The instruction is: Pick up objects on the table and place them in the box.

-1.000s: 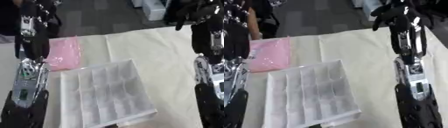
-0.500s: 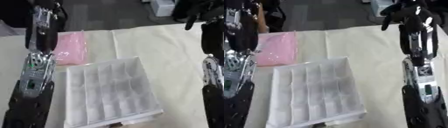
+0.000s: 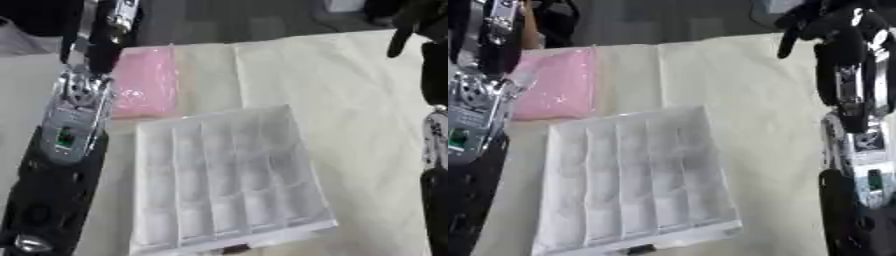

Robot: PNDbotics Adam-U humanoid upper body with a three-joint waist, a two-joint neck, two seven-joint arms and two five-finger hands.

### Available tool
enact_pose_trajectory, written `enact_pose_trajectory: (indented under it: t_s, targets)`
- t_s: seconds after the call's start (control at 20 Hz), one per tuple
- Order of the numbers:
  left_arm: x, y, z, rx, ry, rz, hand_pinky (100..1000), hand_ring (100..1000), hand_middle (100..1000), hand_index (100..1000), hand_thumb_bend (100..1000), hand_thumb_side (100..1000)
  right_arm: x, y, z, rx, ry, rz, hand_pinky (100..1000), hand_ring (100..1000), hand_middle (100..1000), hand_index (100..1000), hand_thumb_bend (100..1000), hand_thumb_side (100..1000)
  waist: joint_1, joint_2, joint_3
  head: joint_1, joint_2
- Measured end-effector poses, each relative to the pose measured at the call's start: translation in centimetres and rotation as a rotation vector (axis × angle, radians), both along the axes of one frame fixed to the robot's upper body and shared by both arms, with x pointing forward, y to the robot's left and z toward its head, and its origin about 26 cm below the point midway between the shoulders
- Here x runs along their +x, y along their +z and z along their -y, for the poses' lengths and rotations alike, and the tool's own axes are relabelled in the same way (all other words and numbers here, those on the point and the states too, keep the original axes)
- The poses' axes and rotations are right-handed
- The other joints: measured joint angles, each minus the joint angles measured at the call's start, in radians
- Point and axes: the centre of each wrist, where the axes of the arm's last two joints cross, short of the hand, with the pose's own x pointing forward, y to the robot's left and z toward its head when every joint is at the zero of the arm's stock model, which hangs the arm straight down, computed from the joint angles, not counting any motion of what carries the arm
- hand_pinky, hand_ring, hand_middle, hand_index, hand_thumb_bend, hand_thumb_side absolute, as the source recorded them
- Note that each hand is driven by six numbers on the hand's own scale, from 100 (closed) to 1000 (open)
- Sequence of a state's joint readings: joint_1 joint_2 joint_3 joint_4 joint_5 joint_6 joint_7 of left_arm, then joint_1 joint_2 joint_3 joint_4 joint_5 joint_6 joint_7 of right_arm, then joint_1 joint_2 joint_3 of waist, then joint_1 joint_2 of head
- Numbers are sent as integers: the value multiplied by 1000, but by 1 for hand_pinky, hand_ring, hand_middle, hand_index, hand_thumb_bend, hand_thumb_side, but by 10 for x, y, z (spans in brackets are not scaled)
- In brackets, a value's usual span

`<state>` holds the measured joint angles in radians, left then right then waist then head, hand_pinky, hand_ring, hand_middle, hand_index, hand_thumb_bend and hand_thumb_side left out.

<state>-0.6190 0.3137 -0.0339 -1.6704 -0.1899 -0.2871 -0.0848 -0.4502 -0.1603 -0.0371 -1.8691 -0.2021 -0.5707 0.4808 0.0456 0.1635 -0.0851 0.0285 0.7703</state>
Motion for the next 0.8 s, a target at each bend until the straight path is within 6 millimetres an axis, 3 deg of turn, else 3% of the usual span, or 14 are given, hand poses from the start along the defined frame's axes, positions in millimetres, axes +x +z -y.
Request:
enact_pose_trajectory:
  t_s: [0.1, 0.15, 0.3, 0.35, 0.55, 0.8]
  targets:
    - [6, 10, -9, 158, 34, 12, 831, 848, 908, 952, 100, 666, 0, 3, 1, -10, 1, 10, 331, 596, 799, 590, 100, 626, 7, 15, -3, 3, 0]
    - [9, 15, -13, 230, 53, 14, 808, 829, 887, 920, 100, 590, 1, 3, 1, -15, 0, 11, 328, 595, 799, 589, 100, 624, 10, 20, -4, 3, 0]
    - [19, 30, -27, 419, 95, 22, 811, 842, 894, 924, 100, 601, 0, 4, 3, -27, -1, 11, 328, 595, 799, 589, 100, 623, 17, 29, -5, 3, 0]
    - [22, 34, -32, 473, 103, 27, 815, 859, 903, 943, 100, 539, 0, 4, 3, -29, -1, 11, 328, 595, 799, 589, 100, 623, 19, 31, -5, 3, 0]
    - [39, 50, -54, 711, 126, 18, 829, 884, 933, 981, 152, 525, 0, 5, 3, -31, -3, 9, 328, 595, 799, 589, 100, 623, 22, 32, -5, 3, 0]
    - [55, 63, -77, 897, 190, -33, 815, 871, 918, 970, 133, 547, 0, 5, 6, -36, -11, 9, 328, 595, 800, 587, 100, 622, 32, 32, 0, 3, 0]
